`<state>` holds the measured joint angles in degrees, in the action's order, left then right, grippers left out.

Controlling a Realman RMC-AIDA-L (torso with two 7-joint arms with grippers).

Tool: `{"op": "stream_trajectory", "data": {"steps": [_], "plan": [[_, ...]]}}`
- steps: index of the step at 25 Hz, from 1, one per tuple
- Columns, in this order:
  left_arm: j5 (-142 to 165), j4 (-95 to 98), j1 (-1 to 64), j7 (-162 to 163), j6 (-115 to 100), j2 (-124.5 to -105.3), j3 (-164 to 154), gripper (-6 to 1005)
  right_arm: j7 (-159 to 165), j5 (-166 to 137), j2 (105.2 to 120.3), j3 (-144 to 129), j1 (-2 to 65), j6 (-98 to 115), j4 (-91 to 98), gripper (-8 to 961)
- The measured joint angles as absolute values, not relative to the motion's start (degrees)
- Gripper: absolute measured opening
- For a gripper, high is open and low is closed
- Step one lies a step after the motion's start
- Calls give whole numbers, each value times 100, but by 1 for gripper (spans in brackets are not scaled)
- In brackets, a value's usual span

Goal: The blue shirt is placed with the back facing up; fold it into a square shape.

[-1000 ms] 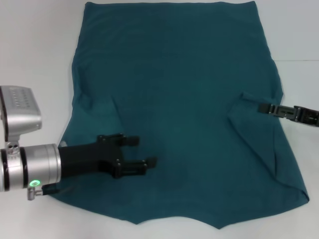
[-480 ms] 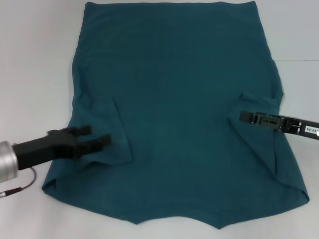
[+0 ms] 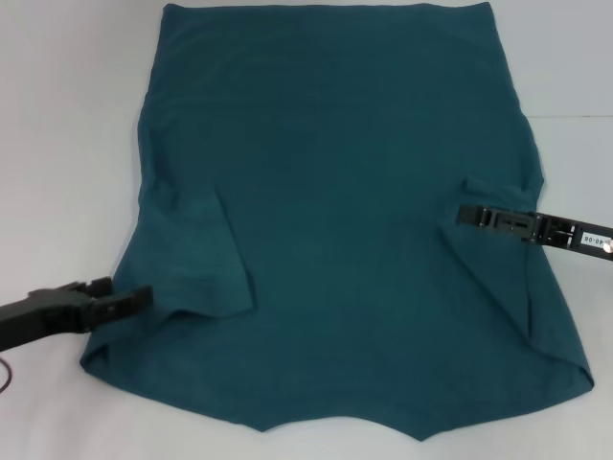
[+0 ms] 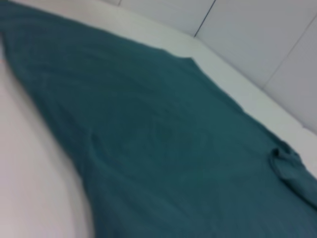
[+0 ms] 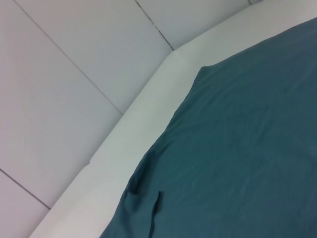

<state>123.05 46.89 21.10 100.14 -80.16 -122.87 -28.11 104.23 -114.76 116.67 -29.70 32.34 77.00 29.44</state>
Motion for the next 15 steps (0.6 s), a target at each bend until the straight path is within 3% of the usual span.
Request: {"op": "stream_trajectory", "data": {"steps": [15], "plan": [[12873, 5136, 1820, 10399, -8173, -12331, -2751, 850, 10424, -11403, 11658, -2970, 3243, 7687, 2982, 911]]}}
